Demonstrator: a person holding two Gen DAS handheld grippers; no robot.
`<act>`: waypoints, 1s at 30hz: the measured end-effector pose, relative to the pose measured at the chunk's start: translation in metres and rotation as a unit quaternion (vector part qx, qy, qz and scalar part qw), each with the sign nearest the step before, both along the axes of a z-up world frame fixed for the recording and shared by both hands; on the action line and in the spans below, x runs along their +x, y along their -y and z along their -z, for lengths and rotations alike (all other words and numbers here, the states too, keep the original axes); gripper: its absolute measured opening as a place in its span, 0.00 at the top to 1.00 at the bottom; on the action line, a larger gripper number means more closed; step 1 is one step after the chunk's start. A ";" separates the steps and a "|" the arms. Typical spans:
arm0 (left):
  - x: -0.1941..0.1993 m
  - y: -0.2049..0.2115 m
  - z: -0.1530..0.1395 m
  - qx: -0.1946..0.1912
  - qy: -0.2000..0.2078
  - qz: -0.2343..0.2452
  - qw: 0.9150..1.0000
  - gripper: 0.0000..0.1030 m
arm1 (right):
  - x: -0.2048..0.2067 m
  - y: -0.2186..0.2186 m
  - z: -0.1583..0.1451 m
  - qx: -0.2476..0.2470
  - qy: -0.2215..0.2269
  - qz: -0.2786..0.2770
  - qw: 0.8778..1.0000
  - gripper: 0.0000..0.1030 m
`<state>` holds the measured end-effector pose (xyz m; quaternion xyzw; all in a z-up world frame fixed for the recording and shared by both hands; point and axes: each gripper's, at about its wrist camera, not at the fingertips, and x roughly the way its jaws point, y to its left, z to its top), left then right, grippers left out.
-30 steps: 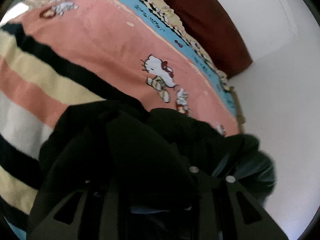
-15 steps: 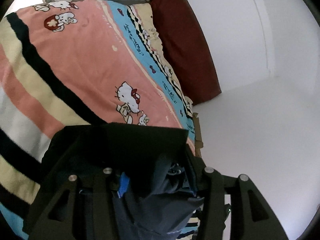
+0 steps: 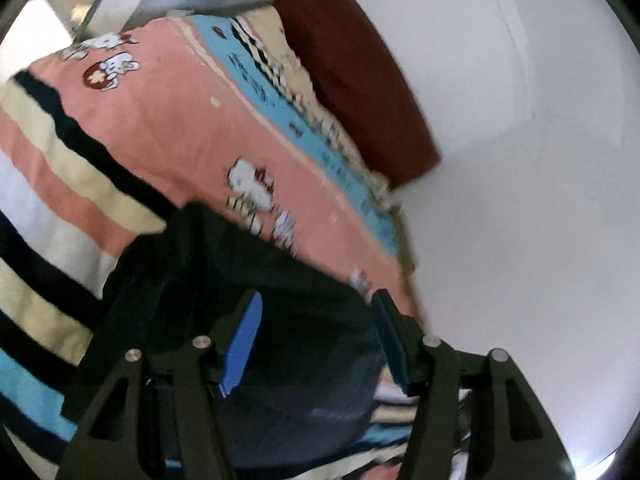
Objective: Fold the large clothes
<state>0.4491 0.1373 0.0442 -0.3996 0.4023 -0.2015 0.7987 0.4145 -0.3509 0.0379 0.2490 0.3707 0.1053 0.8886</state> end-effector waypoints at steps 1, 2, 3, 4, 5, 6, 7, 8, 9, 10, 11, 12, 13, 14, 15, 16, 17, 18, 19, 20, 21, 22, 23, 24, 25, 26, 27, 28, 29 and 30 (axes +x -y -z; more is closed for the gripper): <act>-0.001 0.013 0.001 0.021 -0.002 0.015 1.000 0.46 | 0.000 -0.007 -0.001 -0.007 -0.002 -0.007 1.000 0.23; -0.001 0.029 0.002 0.047 -0.004 0.033 0.998 0.46 | 0.001 -0.015 -0.001 -0.015 -0.004 -0.013 1.000 0.23; 0.001 0.046 0.005 0.078 -0.006 0.051 0.996 0.46 | 0.002 -0.023 0.000 -0.027 -0.004 -0.019 0.999 0.23; 0.001 0.056 0.007 0.094 -0.007 0.062 0.994 0.46 | 0.005 -0.030 0.001 -0.038 -0.005 -0.025 0.999 0.23; 0.004 0.072 0.010 0.116 -0.008 0.078 0.990 0.46 | 0.008 -0.036 0.003 -0.049 -0.007 -0.031 0.998 0.23; 0.005 0.088 0.014 0.137 -0.007 0.092 0.986 0.46 | 0.013 -0.046 0.006 -0.061 -0.011 -0.040 0.997 0.23; 0.009 0.106 0.019 0.164 -0.006 0.105 0.981 0.46 | 0.019 -0.055 0.010 -0.070 -0.016 -0.051 0.996 0.23; 0.014 0.119 0.023 0.183 -0.008 0.113 0.977 0.46 | 0.023 -0.062 0.013 -0.077 -0.021 -0.060 0.995 0.23; 0.019 0.130 0.028 0.198 -0.010 0.121 0.973 0.46 | 0.030 -0.070 0.019 -0.088 -0.027 -0.069 0.993 0.23; 0.026 0.144 0.031 0.213 -0.011 0.133 0.968 0.46 | 0.039 -0.078 0.025 -0.102 -0.035 -0.075 0.991 0.23; 0.034 0.159 0.033 0.238 -0.006 0.140 0.961 0.46 | 0.048 -0.085 0.030 -0.116 -0.042 -0.080 0.989 0.23; 0.042 0.169 0.035 0.261 0.000 0.141 0.955 0.46 | 0.058 -0.089 0.033 -0.126 -0.044 -0.085 0.988 0.23; 0.048 0.177 0.035 0.281 0.004 0.140 0.950 0.46 | 0.066 -0.092 0.035 -0.130 -0.044 -0.087 0.987 0.21; 0.058 0.184 0.037 0.299 0.005 0.137 0.944 0.46 | 0.075 -0.092 0.037 -0.133 -0.047 -0.087 0.986 0.20; 0.066 0.188 0.041 0.309 0.001 0.135 0.941 0.46 | 0.085 -0.092 0.039 -0.135 -0.051 -0.087 0.986 0.19; 0.080 0.193 0.049 0.324 -0.010 0.132 0.937 0.46 | 0.096 -0.090 0.042 -0.138 -0.056 -0.085 0.985 0.19; 0.087 0.197 0.054 0.337 -0.016 0.130 0.932 0.45 | 0.106 -0.088 0.047 -0.141 -0.063 -0.084 0.984 0.19; 0.094 0.202 0.059 0.354 -0.019 0.129 0.926 0.44 | 0.119 -0.084 0.055 -0.147 -0.079 -0.083 0.982 0.17; 0.102 0.209 0.066 0.378 -0.020 0.128 0.917 0.43 | 0.126 -0.081 0.061 -0.152 -0.087 -0.081 0.981 0.16; 0.107 0.212 0.070 0.388 -0.020 0.128 0.913 0.42 | 0.135 -0.078 0.069 -0.160 -0.095 -0.078 0.979 0.16; 0.115 0.218 0.076 0.400 -0.022 0.127 0.907 0.41 | 0.141 -0.077 0.075 -0.163 -0.100 -0.077 0.978 0.14; 0.123 0.221 0.080 0.408 -0.023 0.125 0.904 0.41 | 0.150 -0.075 0.082 -0.164 -0.108 -0.075 0.978 0.13; 0.133 0.222 0.086 0.414 -0.026 0.124 0.901 0.40 | 0.156 -0.073 0.088 -0.166 -0.112 -0.072 0.977 0.13; 0.138 0.223 0.090 0.417 -0.029 0.123 0.900 0.40 | 0.165 -0.072 0.093 -0.169 -0.116 -0.069 0.976 0.12; 0.148 0.224 0.097 0.417 -0.035 0.123 0.900 0.39 | 0.171 -0.071 0.098 -0.170 -0.120 -0.067 0.976 0.12; 0.152 0.225 0.101 0.418 -0.039 0.123 0.899 0.39 | 0.178 -0.070 0.102 -0.172 -0.126 -0.066 0.975 0.11; 0.159 0.226 0.107 0.419 -0.044 0.126 0.898 0.38 | 0.185 -0.069 0.107 -0.172 -0.134 -0.064 0.974 0.10; 0.164 0.227 0.112 0.419 -0.048 0.127 0.898 0.38 | 0.190 -0.068 0.111 -0.171 -0.141 -0.064 0.973 0.10; 0.169 0.227 0.116 0.418 -0.053 0.128 0.898 0.38 | 0.195 -0.067 0.116 -0.169 -0.146 -0.065 0.973 0.09; 0.172 0.228 0.121 0.416 -0.054 0.127 0.899 0.38 | 0.199 -0.065 0.121 -0.166 -0.150 -0.064 0.973 0.09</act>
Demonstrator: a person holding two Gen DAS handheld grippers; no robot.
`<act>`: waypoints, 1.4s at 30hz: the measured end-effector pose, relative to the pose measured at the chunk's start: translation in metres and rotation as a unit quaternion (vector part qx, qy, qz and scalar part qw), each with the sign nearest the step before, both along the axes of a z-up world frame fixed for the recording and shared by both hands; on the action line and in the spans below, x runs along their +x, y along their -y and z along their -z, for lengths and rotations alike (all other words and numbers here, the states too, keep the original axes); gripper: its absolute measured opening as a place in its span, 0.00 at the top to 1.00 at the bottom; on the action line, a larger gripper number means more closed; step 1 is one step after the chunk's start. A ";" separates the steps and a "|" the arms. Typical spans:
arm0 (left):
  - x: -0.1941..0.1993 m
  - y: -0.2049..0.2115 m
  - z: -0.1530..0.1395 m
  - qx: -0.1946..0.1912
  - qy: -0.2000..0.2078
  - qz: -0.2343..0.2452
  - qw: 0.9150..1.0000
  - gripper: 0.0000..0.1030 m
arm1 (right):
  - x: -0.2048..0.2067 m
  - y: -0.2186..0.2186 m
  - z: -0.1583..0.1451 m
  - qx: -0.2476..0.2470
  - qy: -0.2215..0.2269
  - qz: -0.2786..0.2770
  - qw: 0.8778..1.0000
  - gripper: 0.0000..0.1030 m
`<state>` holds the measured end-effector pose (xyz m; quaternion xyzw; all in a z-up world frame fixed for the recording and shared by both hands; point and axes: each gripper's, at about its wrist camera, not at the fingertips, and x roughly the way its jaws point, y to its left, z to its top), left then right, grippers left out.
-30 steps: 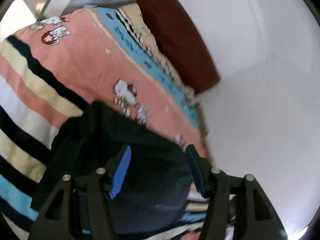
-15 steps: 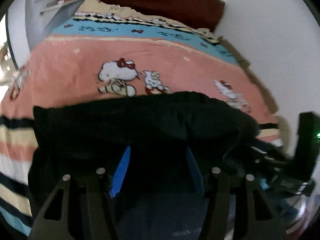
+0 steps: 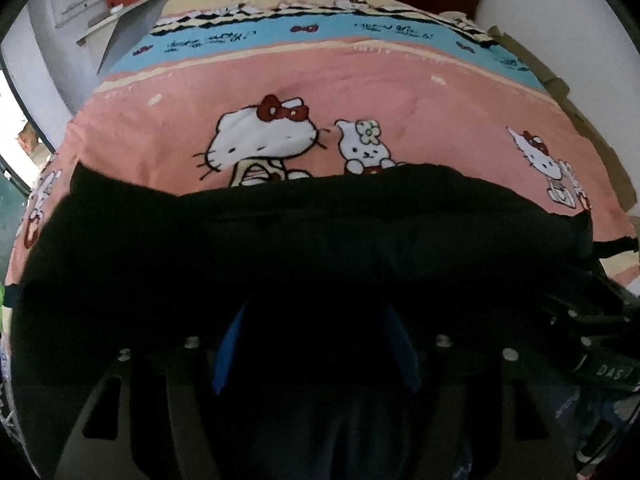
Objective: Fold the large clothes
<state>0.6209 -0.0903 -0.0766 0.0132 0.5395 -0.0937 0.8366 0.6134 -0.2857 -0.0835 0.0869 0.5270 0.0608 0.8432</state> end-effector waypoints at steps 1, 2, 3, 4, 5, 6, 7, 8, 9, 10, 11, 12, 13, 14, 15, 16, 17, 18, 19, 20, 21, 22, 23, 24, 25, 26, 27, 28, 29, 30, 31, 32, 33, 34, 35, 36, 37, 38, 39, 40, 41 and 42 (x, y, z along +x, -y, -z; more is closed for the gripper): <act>0.003 0.003 0.004 0.000 0.000 -0.002 1.000 0.37 | 0.002 0.002 0.006 0.005 -0.003 0.003 1.000 0.08; 0.003 0.006 0.006 0.007 0.005 -0.004 1.000 0.37 | 0.004 0.005 0.011 0.010 -0.004 0.008 1.000 0.08; 0.002 0.008 0.007 0.013 0.010 -0.003 1.000 0.37 | 0.004 0.006 0.015 0.012 -0.001 0.012 1.000 0.08; 0.001 0.010 0.008 0.019 0.014 -0.003 1.000 0.37 | 0.005 0.006 0.018 0.013 0.001 0.013 1.000 0.08; -0.001 0.011 0.008 0.023 0.016 -0.004 1.000 0.37 | 0.004 0.007 0.020 0.017 0.002 0.016 1.000 0.08; -0.002 0.011 0.007 0.026 0.014 -0.003 1.000 0.37 | 0.003 0.008 0.021 0.020 0.002 0.016 1.000 0.08; -0.003 0.011 0.005 0.033 0.008 -0.003 0.999 0.37 | 0.003 0.008 0.021 0.021 -0.001 0.016 1.000 0.08; -0.004 0.011 0.001 0.039 0.005 -0.002 0.999 0.37 | 0.003 0.007 0.020 0.020 -0.007 0.016 1.000 0.08; -0.010 0.010 -0.007 0.042 0.008 0.005 0.999 0.37 | 0.003 0.006 0.017 0.017 -0.014 0.017 1.000 0.08; -0.016 0.007 -0.014 0.043 0.015 0.012 0.999 0.37 | 0.000 0.003 0.010 0.011 -0.016 0.015 1.000 0.08; -0.023 0.002 -0.022 0.044 0.024 0.015 0.999 0.37 | -0.003 0.002 0.004 0.008 -0.014 0.013 1.000 0.08; -0.030 -0.004 -0.030 0.043 0.033 0.013 0.998 0.38 | -0.011 0.003 -0.007 0.010 -0.004 0.011 1.000 0.08; -0.039 -0.017 -0.041 0.035 0.048 0.005 0.998 0.38 | -0.016 0.005 -0.013 0.012 0.004 0.012 1.000 0.08; -0.045 -0.025 -0.045 0.028 0.053 0.000 0.998 0.38 | -0.027 0.008 -0.024 0.010 0.020 0.014 1.000 0.08; -0.051 -0.037 -0.048 0.019 0.054 -0.003 0.998 0.38 | -0.036 0.010 -0.031 0.009 0.031 0.012 0.999 0.08; -0.053 -0.044 -0.047 0.017 0.050 -0.004 0.999 0.38 | -0.042 0.012 -0.034 0.011 0.035 0.009 0.999 0.08; -0.054 -0.051 -0.043 0.020 0.045 -0.005 0.999 0.38 | -0.050 0.014 -0.036 0.012 0.037 0.005 0.999 0.08; -0.054 -0.058 -0.037 0.025 0.042 -0.006 0.999 0.37 | -0.056 0.017 -0.032 0.008 0.032 0.002 0.999 0.08; -0.054 -0.061 -0.031 0.028 0.039 -0.010 0.999 0.37 | -0.058 0.020 -0.028 0.006 0.026 0.000 1.000 0.08; -0.052 -0.066 -0.022 0.026 0.028 -0.017 0.999 0.37 | -0.059 0.023 -0.022 0.009 0.021 0.001 1.000 0.08; -0.051 -0.069 -0.013 0.019 0.019 -0.021 0.999 0.33 | -0.060 0.029 -0.015 0.020 0.014 0.008 1.000 0.08; -0.050 -0.071 -0.004 0.010 0.013 -0.024 1.000 0.32 | -0.059 0.036 -0.005 0.040 0.007 0.018 0.999 0.06; -0.051 -0.070 0.000 0.009 0.015 -0.026 1.000 0.30 | -0.058 0.040 0.007 0.053 0.002 0.024 0.998 0.05; -0.052 -0.066 0.003 0.016 0.019 -0.025 0.999 0.29 | -0.057 0.041 0.014 0.054 0.001 0.025 0.998 0.04; -0.052 -0.064 0.005 0.024 0.023 -0.025 0.999 0.28 | -0.057 0.041 0.020 0.053 0.003 0.025 0.998 0.03; -0.051 -0.061 0.007 0.032 0.026 -0.027 0.999 0.27 | -0.056 0.041 0.024 0.051 0.006 0.028 0.998 0.02; -0.050 -0.060 0.008 0.035 0.026 -0.028 0.999 0.27 | -0.055 0.040 0.026 0.046 0.010 0.030 0.998 0.02; -0.049 -0.060 0.009 0.036 0.025 -0.031 0.999 0.26 | -0.054 0.039 0.027 0.044 0.010 0.031 0.999 0.02; -0.050 -0.061 0.008 0.037 0.023 -0.033 0.998 0.25 | -0.053 0.039 0.028 0.043 0.010 0.032 0.998 0.02; -0.050 -0.061 0.008 0.039 0.023 -0.034 0.998 0.25 | -0.053 0.039 0.028 0.043 0.009 0.032 0.998 0.02; -0.052 -0.061 0.007 0.042 0.023 -0.033 0.998 0.24 | -0.053 0.039 0.027 0.043 0.008 0.032 0.999 0.02; -0.055 -0.061 0.005 0.046 0.023 -0.032 0.998 0.24 | -0.055 0.038 0.025 0.042 0.006 0.032 0.999 0.02; -0.056 -0.060 0.003 0.047 0.026 -0.033 0.998 0.24 | -0.057 0.038 0.023 0.042 0.004 0.034 0.999 0.02; -0.059 -0.062 0.000 0.048 0.028 -0.035 0.998 0.24 | -0.059 0.038 0.021 0.041 0.005 0.036 0.998 0.02; -0.062 -0.063 -0.002 0.047 0.025 -0.035 0.998 0.24 | -0.062 0.038 0.018 0.041 0.007 0.039 0.998 0.02; -0.065 -0.065 -0.006 0.044 0.023 -0.037 0.998 0.25 | -0.067 0.039 0.013 0.041 0.010 0.045 0.998 0.02; -0.071 -0.069 -0.012 0.035 0.028 -0.041 0.998 0.25 | -0.072 0.041 0.009 0.043 0.013 0.050 0.998 0.02; -0.077 -0.073 -0.019 0.028 0.034 -0.043 0.998 0.25 | -0.075 0.044 0.005 0.045 0.016 0.052 0.997 0.02; -0.082 -0.077 -0.025 0.020 0.040 -0.044 0.998 0.25 | -0.080 0.047 -0.001 0.050 0.021 0.055 0.997 0.01; -0.092 -0.084 -0.034 0.008 0.048 -0.042 0.998 0.25 | -0.086 0.050 -0.007 0.057 0.027 0.057 0.996 0.01; -0.096 -0.089 -0.040 0.004 0.052 -0.041 0.998 0.25 | -0.093 0.056 -0.015 0.070 0.035 0.058 0.995 0.01; -0.102 -0.096 -0.046 0.000 0.057 -0.040 0.998 0.25 | -0.098 0.061 -0.021 0.080 0.041 0.059 0.994 0.01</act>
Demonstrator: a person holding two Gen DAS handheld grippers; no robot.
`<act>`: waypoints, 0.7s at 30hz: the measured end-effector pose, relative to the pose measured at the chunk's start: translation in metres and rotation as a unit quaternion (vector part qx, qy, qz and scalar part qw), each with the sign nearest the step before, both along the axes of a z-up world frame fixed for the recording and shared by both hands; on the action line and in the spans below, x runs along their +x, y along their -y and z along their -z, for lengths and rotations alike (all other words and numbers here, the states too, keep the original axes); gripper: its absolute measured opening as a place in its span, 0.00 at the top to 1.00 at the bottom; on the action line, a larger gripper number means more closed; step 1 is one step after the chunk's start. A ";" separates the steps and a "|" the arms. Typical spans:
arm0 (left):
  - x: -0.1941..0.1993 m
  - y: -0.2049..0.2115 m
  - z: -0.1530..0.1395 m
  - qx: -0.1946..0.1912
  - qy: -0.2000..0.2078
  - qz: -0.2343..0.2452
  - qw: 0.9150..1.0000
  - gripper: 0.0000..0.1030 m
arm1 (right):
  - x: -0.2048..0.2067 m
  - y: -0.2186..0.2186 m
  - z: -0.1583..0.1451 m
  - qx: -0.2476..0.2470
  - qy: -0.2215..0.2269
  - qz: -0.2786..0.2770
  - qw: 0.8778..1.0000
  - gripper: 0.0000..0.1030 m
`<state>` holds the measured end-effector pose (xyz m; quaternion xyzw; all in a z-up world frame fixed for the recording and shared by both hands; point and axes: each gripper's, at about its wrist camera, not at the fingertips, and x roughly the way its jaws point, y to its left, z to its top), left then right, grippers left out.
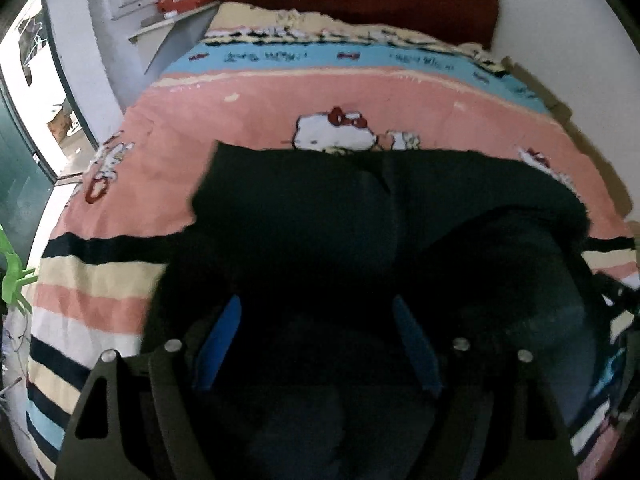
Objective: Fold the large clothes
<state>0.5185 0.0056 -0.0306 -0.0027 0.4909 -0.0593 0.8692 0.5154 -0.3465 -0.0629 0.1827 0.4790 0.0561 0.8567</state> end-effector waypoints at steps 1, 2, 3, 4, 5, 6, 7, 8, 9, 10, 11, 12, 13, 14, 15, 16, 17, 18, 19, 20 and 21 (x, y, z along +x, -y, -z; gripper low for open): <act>-0.007 -0.010 -0.007 -0.008 0.005 0.002 1.000 0.25 | -0.007 0.007 -0.007 0.011 0.010 0.002 1.000 0.01; -0.012 -0.017 -0.011 -0.015 0.007 0.002 1.000 0.25 | -0.013 0.014 -0.013 0.018 0.018 0.005 1.000 0.01; -0.015 -0.025 -0.015 -0.025 0.008 0.002 1.000 0.25 | -0.019 0.021 -0.019 0.022 0.026 0.008 0.999 0.01; -0.020 -0.037 -0.020 -0.038 0.006 0.003 0.999 0.25 | -0.022 0.029 -0.023 0.025 0.030 0.011 0.999 0.01; -0.021 -0.045 -0.022 -0.046 0.004 0.003 0.999 0.25 | -0.026 0.037 -0.026 0.026 0.031 0.013 0.999 0.01; -0.022 -0.054 -0.024 -0.052 0.002 0.002 0.999 0.25 | -0.028 0.043 -0.027 0.026 0.031 0.016 0.999 0.01; -0.022 -0.064 -0.025 -0.058 0.001 -0.004 0.998 0.25 | -0.029 0.050 -0.028 0.025 0.029 0.018 0.999 0.00; -0.022 -0.075 -0.025 -0.066 -0.001 -0.013 0.998 0.25 | -0.029 0.056 -0.027 0.024 0.027 0.021 0.999 0.00; -0.022 -0.083 -0.025 -0.074 -0.004 -0.020 0.997 0.25 | -0.030 0.061 -0.026 0.023 0.026 0.024 0.999 0.01; -0.021 -0.094 -0.023 -0.085 -0.007 -0.031 0.996 0.25 | -0.030 0.066 -0.024 0.024 0.023 0.028 0.999 0.01; -0.020 -0.101 -0.021 -0.093 -0.010 -0.040 0.995 0.25 | -0.031 0.070 -0.021 0.027 0.019 0.032 0.999 0.01; -0.019 -0.110 -0.019 -0.102 -0.013 -0.053 0.993 0.25 | -0.032 0.073 -0.018 0.031 0.016 0.035 0.999 0.01; -0.017 -0.118 -0.015 -0.108 -0.016 -0.064 0.992 0.25 | -0.031 0.078 -0.015 0.032 0.014 0.037 0.999 0.01; -0.016 -0.124 -0.011 -0.112 -0.018 -0.071 0.991 0.25 | -0.032 0.080 -0.013 0.033 0.011 0.038 0.999 0.01; -0.016 -0.128 -0.008 -0.117 -0.020 -0.077 0.990 0.25 | -0.031 0.081 -0.010 0.033 0.009 0.040 0.999 0.01; -0.015 -0.133 -0.005 -0.126 -0.022 -0.082 0.988 0.25 | -0.030 0.082 -0.008 0.034 0.006 0.039 0.999 0.00; -0.015 -0.135 -0.002 -0.133 -0.024 -0.082 0.987 0.25 | -0.031 0.082 -0.006 0.035 0.005 0.038 0.999 0.00; -0.014 -0.135 0.000 -0.138 -0.026 -0.082 0.987 0.25 | -0.030 0.081 -0.004 0.034 0.002 0.036 0.999 0.01; -0.013 -0.136 0.003 -0.150 -0.030 -0.080 0.985 0.25 | -0.029 0.081 -0.002 0.033 0.000 0.033 0.999 0.01; -0.011 -0.137 0.005 -0.163 -0.034 -0.076 0.983 0.25 | -0.028 0.080 -0.001 0.033 -0.002 0.030 0.999 0.01; -0.011 -0.138 0.007 -0.177 -0.036 -0.072 0.981 0.25 | -0.027 0.079 0.001 0.033 -0.004 0.027 0.999 0.01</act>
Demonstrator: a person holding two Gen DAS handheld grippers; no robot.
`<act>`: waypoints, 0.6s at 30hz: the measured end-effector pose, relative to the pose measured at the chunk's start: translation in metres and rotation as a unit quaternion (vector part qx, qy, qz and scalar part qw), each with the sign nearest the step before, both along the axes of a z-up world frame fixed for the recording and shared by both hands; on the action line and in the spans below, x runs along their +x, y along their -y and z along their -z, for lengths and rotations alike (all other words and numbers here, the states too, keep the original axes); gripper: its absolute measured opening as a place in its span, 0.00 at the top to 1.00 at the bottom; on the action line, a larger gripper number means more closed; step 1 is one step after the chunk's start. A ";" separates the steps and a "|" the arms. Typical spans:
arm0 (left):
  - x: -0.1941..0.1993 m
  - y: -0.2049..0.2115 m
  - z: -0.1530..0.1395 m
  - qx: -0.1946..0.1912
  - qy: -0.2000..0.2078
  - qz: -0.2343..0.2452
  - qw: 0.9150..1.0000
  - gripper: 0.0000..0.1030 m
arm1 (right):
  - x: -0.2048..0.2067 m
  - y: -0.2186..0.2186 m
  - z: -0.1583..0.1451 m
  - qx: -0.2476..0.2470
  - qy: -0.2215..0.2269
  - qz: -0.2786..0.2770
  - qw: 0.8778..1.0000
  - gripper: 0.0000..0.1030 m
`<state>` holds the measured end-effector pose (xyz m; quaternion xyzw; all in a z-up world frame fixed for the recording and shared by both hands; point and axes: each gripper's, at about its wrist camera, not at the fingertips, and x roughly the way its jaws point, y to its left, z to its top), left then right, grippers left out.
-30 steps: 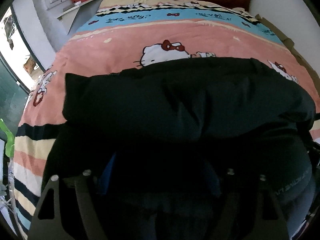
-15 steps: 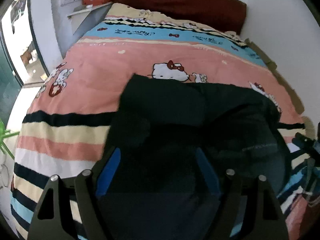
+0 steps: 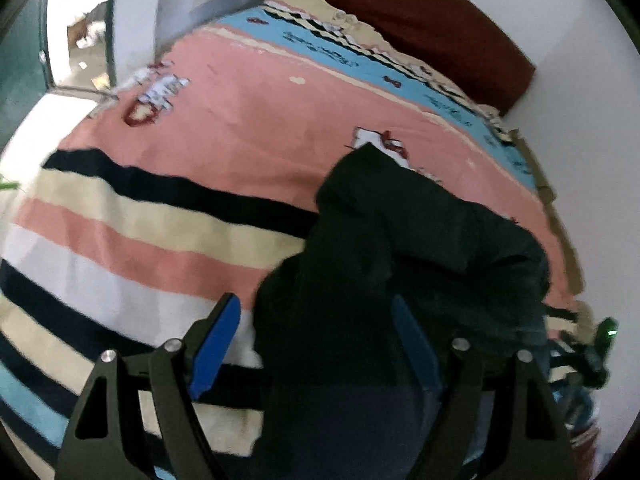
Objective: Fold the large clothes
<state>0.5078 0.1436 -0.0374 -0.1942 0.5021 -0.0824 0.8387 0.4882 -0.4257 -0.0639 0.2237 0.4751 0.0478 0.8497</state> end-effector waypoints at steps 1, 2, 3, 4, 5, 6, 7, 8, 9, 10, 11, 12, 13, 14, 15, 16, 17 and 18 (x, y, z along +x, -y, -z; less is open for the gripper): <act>0.002 0.001 0.001 -0.011 0.001 0.004 1.000 0.25 | 0.002 0.000 0.003 0.001 -0.002 -0.003 1.000 0.01; 0.004 0.002 0.004 -0.020 0.001 0.012 1.000 0.25 | 0.004 0.000 0.005 0.006 -0.005 -0.006 1.000 0.01; 0.007 0.004 0.008 -0.024 -0.003 0.019 1.000 0.25 | 0.007 0.000 0.010 0.017 -0.010 -0.011 1.000 0.01; 0.012 0.006 0.014 -0.023 -0.013 0.025 0.999 0.25 | 0.009 0.000 0.014 0.026 -0.015 -0.014 0.999 0.01; 0.015 0.008 0.021 -0.019 -0.024 0.030 0.999 0.25 | 0.012 -0.001 0.019 0.034 -0.024 -0.018 0.999 0.01; 0.018 0.010 0.028 -0.015 -0.035 0.036 0.999 0.25 | 0.017 -0.001 0.028 0.036 -0.038 -0.023 0.998 0.01; 0.023 0.013 0.039 -0.012 -0.048 0.044 0.998 0.25 | 0.020 -0.001 0.035 0.035 -0.046 -0.028 0.998 0.01; 0.024 0.014 0.045 -0.014 -0.054 0.052 0.997 0.25 | 0.022 -0.002 0.041 0.040 -0.055 -0.035 0.997 0.01; 0.026 0.015 0.052 -0.017 -0.057 0.061 0.996 0.23 | 0.026 -0.001 0.053 0.055 -0.070 -0.044 0.995 0.01; 0.028 0.017 0.057 -0.019 -0.057 0.068 0.996 0.23 | 0.029 0.001 0.062 0.068 -0.080 -0.051 0.993 0.01; 0.030 0.017 0.063 -0.021 -0.057 0.074 0.995 0.19 | 0.031 0.003 0.070 0.085 -0.089 -0.058 0.991 0.01; 0.032 0.016 0.071 -0.027 -0.059 0.075 0.995 0.13 | 0.033 0.005 0.078 0.098 -0.093 -0.062 0.989 0.01; 0.034 0.014 0.076 -0.035 -0.061 0.074 0.995 0.12 | 0.035 0.006 0.082 0.106 -0.095 -0.066 0.988 0.00; 0.036 0.012 0.083 -0.052 -0.065 0.074 0.994 0.09 | 0.037 0.007 0.088 0.120 -0.098 -0.071 0.985 0.01; 0.038 0.008 0.092 -0.070 -0.068 0.073 0.993 0.06 | 0.039 0.008 0.094 0.135 -0.102 -0.075 0.983 0.00; 0.039 0.006 0.098 -0.088 -0.070 0.071 0.991 0.05 | 0.040 0.008 0.099 0.147 -0.104 -0.078 0.981 0.00; 0.040 0.004 0.104 -0.106 -0.071 0.068 0.989 0.04 | 0.042 0.009 0.104 0.158 -0.105 -0.081 0.979 0.00; 0.039 0.003 0.110 -0.125 -0.070 0.064 0.988 0.03 | 0.042 0.008 0.110 0.173 -0.103 -0.084 0.976 0.00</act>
